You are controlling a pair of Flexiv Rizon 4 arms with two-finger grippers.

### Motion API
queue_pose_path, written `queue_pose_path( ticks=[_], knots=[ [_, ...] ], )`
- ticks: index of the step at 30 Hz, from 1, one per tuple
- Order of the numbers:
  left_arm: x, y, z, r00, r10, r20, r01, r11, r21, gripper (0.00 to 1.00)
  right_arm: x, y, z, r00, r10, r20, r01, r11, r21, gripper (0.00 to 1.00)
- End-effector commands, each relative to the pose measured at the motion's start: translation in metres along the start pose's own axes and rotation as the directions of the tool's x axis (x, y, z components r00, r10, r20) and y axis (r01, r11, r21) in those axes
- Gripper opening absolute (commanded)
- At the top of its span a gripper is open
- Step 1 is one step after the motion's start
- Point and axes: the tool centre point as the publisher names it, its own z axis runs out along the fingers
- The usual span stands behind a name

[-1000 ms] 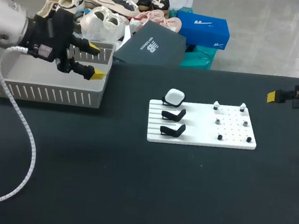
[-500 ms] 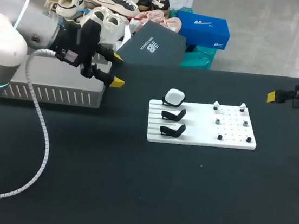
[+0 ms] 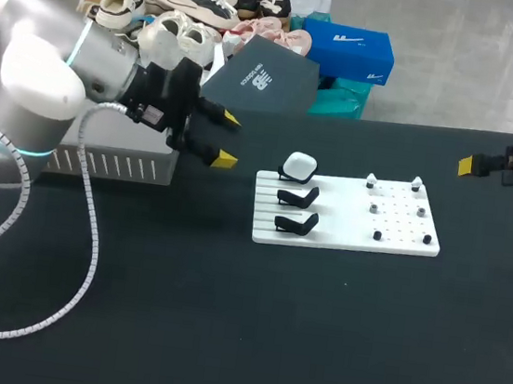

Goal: Pick up each earbud case from the left stands, insert the matching earbuds, close the lid, and place the case in the box.

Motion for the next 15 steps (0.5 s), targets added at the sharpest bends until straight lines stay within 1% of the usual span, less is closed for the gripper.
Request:
queue_pose_path(
  ticks=[1,2,3,5,7,10,11,14,15],
  knots=[
    [0.004,0.010,0.016,1.000,0.024,0.005,-0.024,0.999,0.026,0.96,0.000,-0.001,0.001,1.000,-0.002,0.000,0.002,1.000,-0.004,1.00],
    [0.004,0.011,0.019,1.000,0.023,0.004,-0.023,0.999,0.026,0.93,0.000,-0.001,0.001,1.000,-0.002,0.000,0.002,1.000,-0.004,1.00],
    [0.004,0.012,0.021,1.000,0.008,0.004,-0.009,0.999,0.033,0.87,0.000,-0.001,0.001,1.000,-0.002,0.000,0.002,1.000,-0.004,1.00],
    [0.005,0.015,0.027,1.000,0.009,0.004,-0.009,1.000,0.028,0.84,0.000,-0.001,0.001,1.000,-0.002,0.000,0.002,1.000,-0.004,1.00],
    [0.006,0.018,0.031,1.000,0.007,0.006,-0.007,1.000,0.025,0.75,0.000,-0.001,0.001,1.000,-0.002,0.000,0.002,1.000,-0.004,1.00],
    [0.006,0.021,0.035,1.000,-0.004,0.011,0.004,1.000,0.020,0.67,0.000,-0.001,0.001,1.000,-0.002,0.000,0.002,1.000,-0.004,1.00],
    [0.006,0.023,0.038,1.000,-0.010,0.016,0.010,1.000,0.016,0.63,0.000,-0.001,0.001,1.000,-0.002,0.000,0.002,1.000,-0.004,1.00],
    [0.005,0.025,0.042,1.000,-0.003,0.027,0.003,1.000,0.008,0.63,0.000,-0.001,0.001,1.000,-0.002,0.000,0.002,1.000,-0.004,1.00],
    [0.005,0.024,0.044,1.000,-0.001,0.029,0.001,1.000,0.007,0.65,0.000,-0.001,0.001,1.000,-0.002,0.000,0.002,1.000,-0.004,1.00]
  ],
)
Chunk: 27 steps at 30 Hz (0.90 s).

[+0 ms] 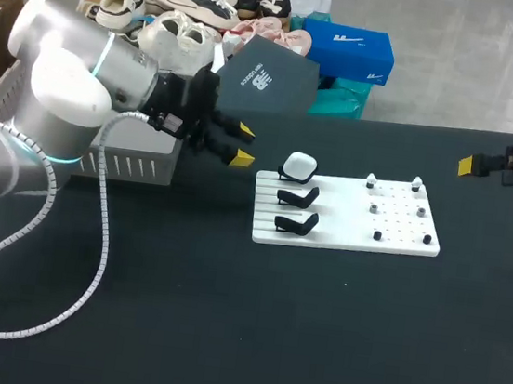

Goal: Pick up each earbud case from the left stands, insert the matching earbuds, close the lid, and place the case in the box.

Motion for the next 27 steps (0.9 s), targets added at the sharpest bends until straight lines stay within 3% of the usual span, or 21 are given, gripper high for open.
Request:
queue_pose_path(
  ticks=[1,2,6,16,22,27],
  knots=[
    [0.000,0.006,0.011,1.000,0.008,0.010,-0.008,1.000,0.008,0.71,0.000,-0.001,0.001,1.000,-0.002,0.000,0.002,1.000,-0.004,1.00],
    [0.000,0.006,0.014,1.000,0.010,0.014,-0.010,1.000,0.012,0.75,0.000,-0.001,0.001,1.000,-0.002,0.000,0.002,1.000,-0.004,1.00],
    [-0.001,0.005,0.023,1.000,0.020,0.021,-0.020,1.000,0.013,0.75,0.000,-0.001,0.001,1.000,-0.002,0.000,0.002,1.000,-0.004,1.00],
    [-0.003,0.008,0.041,0.999,0.004,0.041,-0.005,1.000,0.028,0.51,0.000,-0.001,0.001,1.000,-0.002,0.000,0.002,1.000,-0.004,1.00],
    [-0.004,0.004,0.048,0.999,0.005,0.043,-0.007,0.999,0.036,0.55,0.000,-0.001,0.001,1.000,-0.002,0.000,0.002,1.000,-0.004,1.00],
    [-0.005,0.001,0.055,0.999,0.007,0.045,-0.009,0.999,0.041,0.50,0.000,-0.001,0.001,1.000,-0.002,0.000,0.002,1.000,-0.004,1.00]
  ],
)
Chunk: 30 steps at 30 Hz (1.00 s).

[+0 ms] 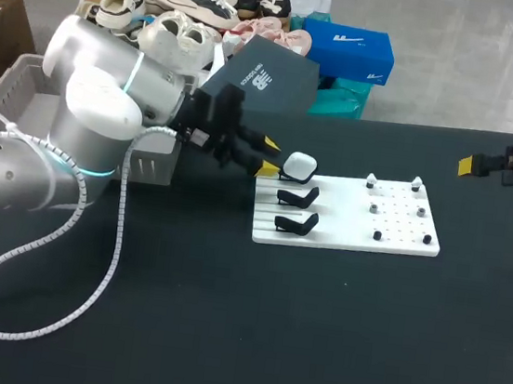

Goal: Pick up each earbud case from the left stands, insert the matching earbuds, close the lid, and place the case in the box.

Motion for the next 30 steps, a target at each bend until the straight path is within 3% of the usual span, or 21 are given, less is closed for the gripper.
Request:
queue_pose_path(
  ticks=[1,6,30],
  knots=[
    [-0.001,0.004,0.007,1.000,-0.002,0.004,0.002,1.000,0.012,0.49,0.000,-0.001,0.001,1.000,-0.002,0.000,0.002,1.000,-0.004,1.00],
    [-0.003,0.007,0.014,1.000,0.000,0.015,0.000,1.000,0.001,0.44,0.000,-0.001,0.001,1.000,-0.002,0.000,0.002,1.000,-0.004,1.00],
    [-0.004,0.009,0.028,0.999,0.031,0.032,-0.031,0.999,-0.008,0.48,0.000,-0.001,0.001,1.000,-0.002,0.000,0.002,1.000,-0.004,1.00]
  ],
)
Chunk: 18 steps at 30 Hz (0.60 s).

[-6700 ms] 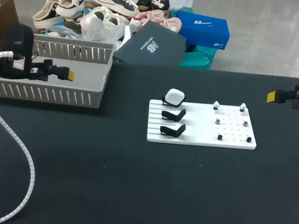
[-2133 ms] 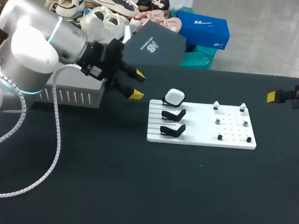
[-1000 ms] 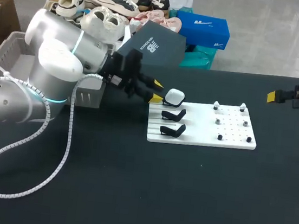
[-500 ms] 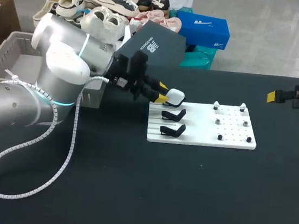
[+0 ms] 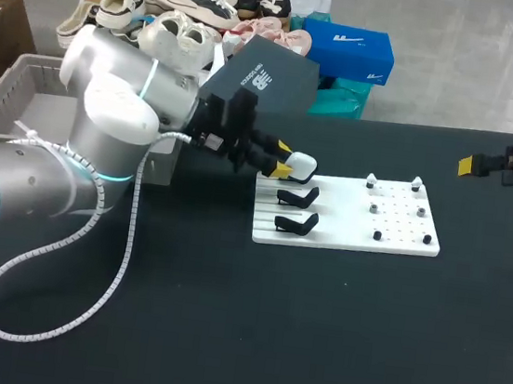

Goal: Pick up each earbud case from the left stands, insert the matching earbuds, close the lid, and place the case in the box.

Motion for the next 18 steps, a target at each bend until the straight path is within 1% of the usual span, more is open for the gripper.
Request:
queue_pose_path(
  ticks=[1,13,18],
  knots=[
    [0.0015,0.0022,0.0058,1.000,0.006,0.006,-0.006,1.000,-0.002,0.48,0.0000,-0.0012,0.0005,1.000,-0.002,0.000,0.002,1.000,-0.004,1.00],
    [-0.0009,0.0040,0.0126,1.000,0.010,0.009,-0.010,1.000,0.000,0.48,0.0000,-0.0012,0.0005,1.000,-0.002,0.000,0.002,1.000,-0.004,1.00],
    [-0.0010,0.0055,0.0147,1.000,0.004,0.010,-0.004,1.000,-0.001,0.46,0.0000,-0.0012,0.0005,1.000,-0.002,0.000,0.002,1.000,-0.004,1.00]
  ],
)
